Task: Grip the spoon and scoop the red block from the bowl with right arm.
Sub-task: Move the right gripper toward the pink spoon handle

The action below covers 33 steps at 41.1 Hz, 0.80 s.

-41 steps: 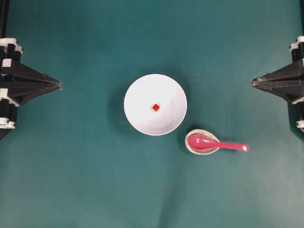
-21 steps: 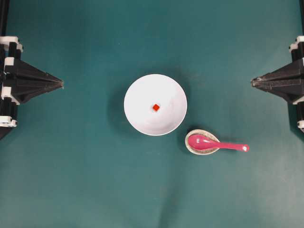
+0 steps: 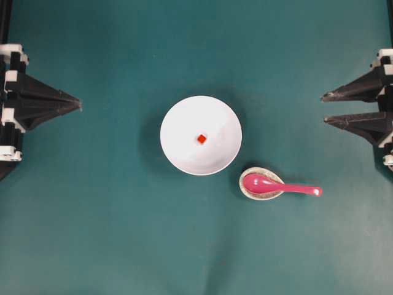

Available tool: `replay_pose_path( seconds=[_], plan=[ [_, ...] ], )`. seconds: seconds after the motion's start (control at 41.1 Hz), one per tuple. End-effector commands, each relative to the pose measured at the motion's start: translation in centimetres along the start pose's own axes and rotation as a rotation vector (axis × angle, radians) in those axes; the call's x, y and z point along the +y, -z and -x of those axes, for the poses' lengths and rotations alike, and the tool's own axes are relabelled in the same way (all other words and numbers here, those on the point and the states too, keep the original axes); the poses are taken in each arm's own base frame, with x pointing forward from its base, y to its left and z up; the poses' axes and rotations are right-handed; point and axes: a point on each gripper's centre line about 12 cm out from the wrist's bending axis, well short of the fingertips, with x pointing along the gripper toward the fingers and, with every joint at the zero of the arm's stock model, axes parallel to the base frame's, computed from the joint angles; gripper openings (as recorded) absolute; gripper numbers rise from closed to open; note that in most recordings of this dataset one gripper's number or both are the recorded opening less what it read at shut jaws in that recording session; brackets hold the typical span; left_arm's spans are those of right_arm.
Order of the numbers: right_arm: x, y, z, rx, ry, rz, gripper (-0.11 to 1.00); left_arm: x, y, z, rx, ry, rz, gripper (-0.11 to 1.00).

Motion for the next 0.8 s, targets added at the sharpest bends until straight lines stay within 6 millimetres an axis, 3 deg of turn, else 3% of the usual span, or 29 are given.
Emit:
replay_pose_path(
  seconds=[0.0,0.219,0.389,0.56,0.779],
  plan=[
    [0.1,-0.3,-0.5,0.01,-0.001,-0.015,0.51,0.2,-1.2,-0.2,-0.037,-0.012,-0.002,0.0],
    [0.0,3.1,-1.4,0.09,0.004,-0.048,0.51,0.3,-1.2,-0.2,-0.037,-0.016,0.0,0.0],
    [0.5,6.1,-2.0,0.015,0.008,-0.159,0.51,0.3,-1.1,-0.1,-0.031,-0.017,0.004,0.0],
    [2.1,8.2,-2.5,-0.102,0.02,-0.238,0.51,0.3,-1.1,-0.2,-0.028,-0.017,0.004,0.0],
    [4.4,12.2,-2.7,-0.055,0.103,-0.263,0.51,0.3,-1.2,-0.2,-0.031,-0.016,0.003,0.0]
  ],
)
